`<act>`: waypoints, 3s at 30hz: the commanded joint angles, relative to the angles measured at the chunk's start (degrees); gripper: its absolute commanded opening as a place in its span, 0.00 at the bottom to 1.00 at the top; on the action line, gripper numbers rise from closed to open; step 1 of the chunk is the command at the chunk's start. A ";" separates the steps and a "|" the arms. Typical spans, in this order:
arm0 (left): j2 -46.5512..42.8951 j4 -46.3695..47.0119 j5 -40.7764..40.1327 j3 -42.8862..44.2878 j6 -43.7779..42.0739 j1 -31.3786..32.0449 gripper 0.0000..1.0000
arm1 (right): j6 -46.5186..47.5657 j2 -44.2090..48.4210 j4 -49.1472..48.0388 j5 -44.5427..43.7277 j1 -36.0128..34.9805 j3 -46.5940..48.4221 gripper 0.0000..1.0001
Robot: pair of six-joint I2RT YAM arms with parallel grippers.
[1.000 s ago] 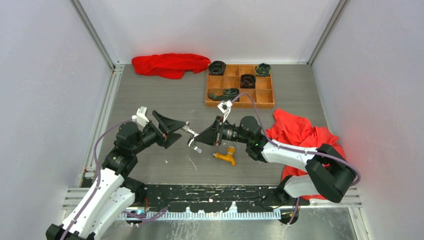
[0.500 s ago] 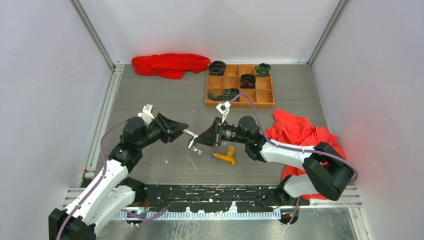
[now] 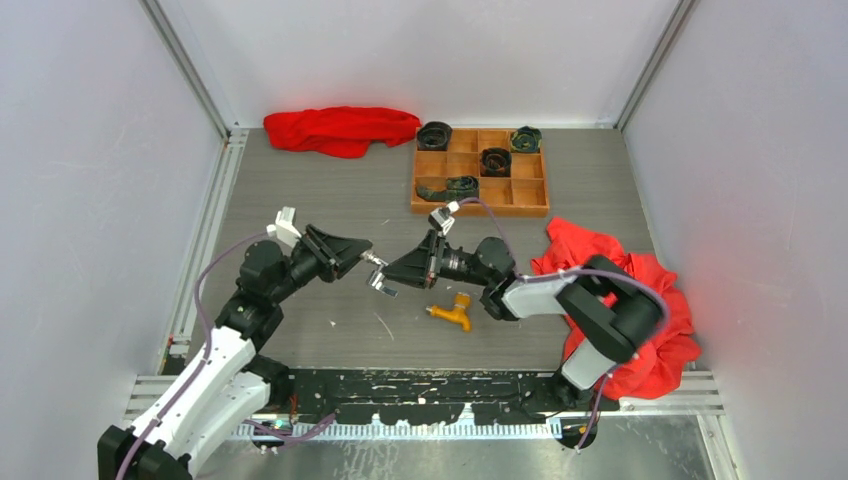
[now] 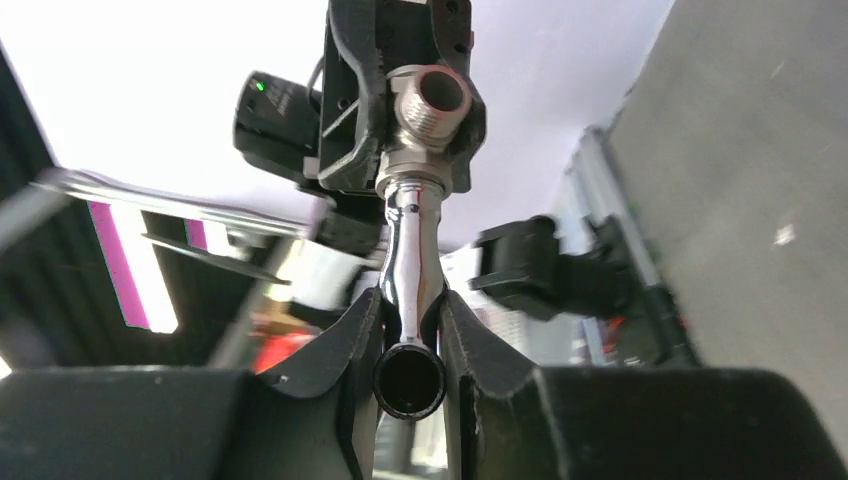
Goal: Install the water faucets
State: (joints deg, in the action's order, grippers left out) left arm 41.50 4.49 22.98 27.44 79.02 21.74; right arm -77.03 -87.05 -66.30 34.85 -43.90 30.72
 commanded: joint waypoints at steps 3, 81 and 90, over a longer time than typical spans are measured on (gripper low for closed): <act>-5.87 5.31 -6.59 -3.81 -1.84 0.24 0.00 | -36.41 -8.39 -30.54 -1.29 0.37 1.82 0.05; 1.88 -16.29 -3.69 11.23 2.11 0.16 0.00 | 148.38 4.08 3.22 -60.17 -30.81 0.65 0.48; 2.53 -14.87 -3.24 10.94 1.77 0.15 0.00 | 113.51 15.09 34.42 -42.03 -27.41 8.50 0.34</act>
State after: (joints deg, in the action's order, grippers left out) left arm 44.03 -14.90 18.06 35.86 81.58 21.85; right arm 56.60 -76.29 -44.45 -18.90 -73.56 32.80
